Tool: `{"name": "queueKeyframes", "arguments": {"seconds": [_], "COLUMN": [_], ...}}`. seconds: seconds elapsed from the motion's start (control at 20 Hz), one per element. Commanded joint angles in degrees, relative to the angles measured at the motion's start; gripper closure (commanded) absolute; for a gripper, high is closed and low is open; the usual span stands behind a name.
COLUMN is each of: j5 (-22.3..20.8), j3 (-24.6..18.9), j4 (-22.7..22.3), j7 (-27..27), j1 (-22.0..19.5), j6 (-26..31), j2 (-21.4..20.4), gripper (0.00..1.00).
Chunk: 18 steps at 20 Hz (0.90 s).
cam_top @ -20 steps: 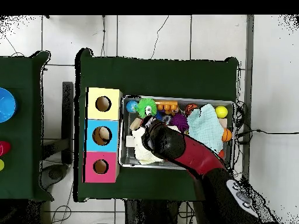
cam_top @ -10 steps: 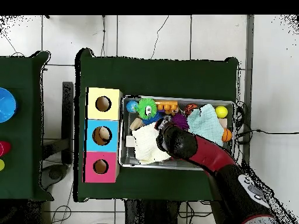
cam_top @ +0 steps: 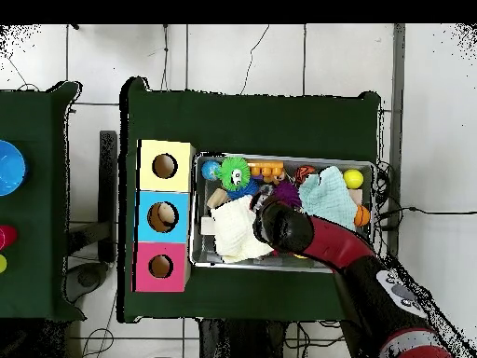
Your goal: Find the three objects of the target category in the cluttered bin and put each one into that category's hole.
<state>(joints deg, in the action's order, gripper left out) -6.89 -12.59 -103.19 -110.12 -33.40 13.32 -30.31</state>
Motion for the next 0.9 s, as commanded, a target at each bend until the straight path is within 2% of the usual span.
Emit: {"name": "queueKeyframes", "arguments": {"seconds": [0.05, 0.25, 0.45, 0.65, 0.9], "j5": [-5.24, -6.85, -8.49, -9.64, -10.51], "j3": [-2.37, -1.66, -1.96, -2.24, -2.14], "j4": [8.03, 9.13, 10.19, 10.13, 8.32], "j7": [0.45, -1.11, -0.64, -0.21, -0.47], "j1": [-0.22, 0.23, -0.58, -1.58, -2.37], "j6": [-4.28, -7.56, -8.21, -7.72, -6.19], "j2": [5.97, 8.23, 9.45, 9.11, 6.42], "gripper": [1.00, 1.00, 1.00, 1.00, 1.00]}}
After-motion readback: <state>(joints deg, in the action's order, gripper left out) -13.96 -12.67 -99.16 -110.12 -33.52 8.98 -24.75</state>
